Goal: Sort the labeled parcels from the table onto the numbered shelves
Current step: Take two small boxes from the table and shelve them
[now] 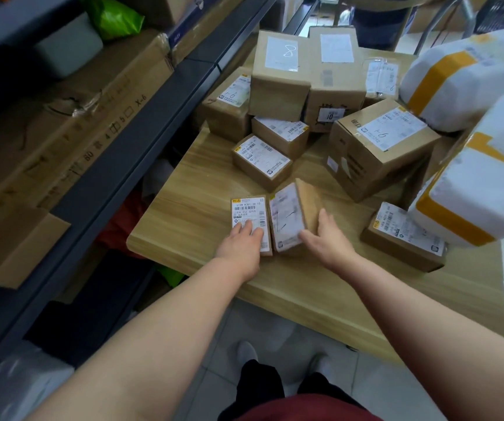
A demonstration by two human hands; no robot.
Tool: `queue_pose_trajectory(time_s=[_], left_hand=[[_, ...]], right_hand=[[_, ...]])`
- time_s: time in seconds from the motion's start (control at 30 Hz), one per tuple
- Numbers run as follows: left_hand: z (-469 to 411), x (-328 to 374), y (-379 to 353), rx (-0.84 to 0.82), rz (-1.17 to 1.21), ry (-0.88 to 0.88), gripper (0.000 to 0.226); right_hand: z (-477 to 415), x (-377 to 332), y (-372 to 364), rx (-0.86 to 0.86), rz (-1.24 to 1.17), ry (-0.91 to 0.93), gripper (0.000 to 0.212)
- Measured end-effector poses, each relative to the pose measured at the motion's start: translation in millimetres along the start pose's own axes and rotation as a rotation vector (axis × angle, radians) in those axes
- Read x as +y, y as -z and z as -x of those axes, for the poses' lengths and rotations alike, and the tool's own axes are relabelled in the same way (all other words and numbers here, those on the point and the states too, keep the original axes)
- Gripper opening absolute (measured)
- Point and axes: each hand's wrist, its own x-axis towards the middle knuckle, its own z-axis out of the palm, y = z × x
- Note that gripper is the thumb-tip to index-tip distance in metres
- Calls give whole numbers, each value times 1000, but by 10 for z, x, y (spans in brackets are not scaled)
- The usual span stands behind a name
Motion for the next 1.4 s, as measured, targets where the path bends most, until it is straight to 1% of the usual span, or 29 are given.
queue_pose_trajectory(time_s=[0.03,0.07,0.17,0.3,0.4,0.47,0.57,0.6,0.67,0.77,0.8,0.83,0.9,0.93,1.0,1.03,1.1,1.17,1.27,1.33,1.4], left_hand=[[4,0,-8,1,-6,-4,63],[11,7,-15,1,-11,-7,64],[26,29,-20,-5,-26,-8,66],[20,13,11,-17,-37,-9,65],[16,21,15,-26,-37,-8,66],[16,20,4,-29,-43,-11,67],[22,3,-7,-39,-60,-18,66],[21,-3,-10,-42,-66,-22,65],[25,-16,-9,-44,-77,-32,65],[41,-36,10,-50,-78,-45,64],[45,-37,24,-50,-71,-47,64],[47,-34,40,-48,-57,-44,63],[42,-3,83,5,-7,-35,57],[37,29,104,54,18,-45,54],[27,120,128,134,26,-91,52],[13,166,132,145,31,-105,54],[-22,239,146,116,109,-72,59],[-77,284,171,67,218,-30,62],[-166,340,189,-10,232,-57,69],[-234,366,177,-9,240,-62,68],[-277,347,156,42,328,2,63]], right_hand=[[0,64,41,-20,-33,2,67],[10,128,56,-17,-38,-9,62],[47,231,39,20,-28,-41,64],[35,195,-39,124,-69,97,59],[33,172,-98,174,-34,114,65],[50,148,-110,180,62,127,66],[94,132,-139,152,394,277,61],[99,132,-136,131,466,303,60],[95,103,-65,127,543,318,56],[71,3,105,145,649,330,41],[59,-11,137,144,709,339,41],[41,3,150,143,771,362,47],[10,38,152,110,834,404,67],[1,56,151,79,838,413,72],[-23,105,154,20,838,420,71],[-36,133,160,13,834,427,70],[-48,166,166,46,857,457,68],[-35,173,184,117,907,501,67],[29,164,198,196,896,566,59],[46,245,213,167,869,589,53],[40,322,272,67,861,597,65]])
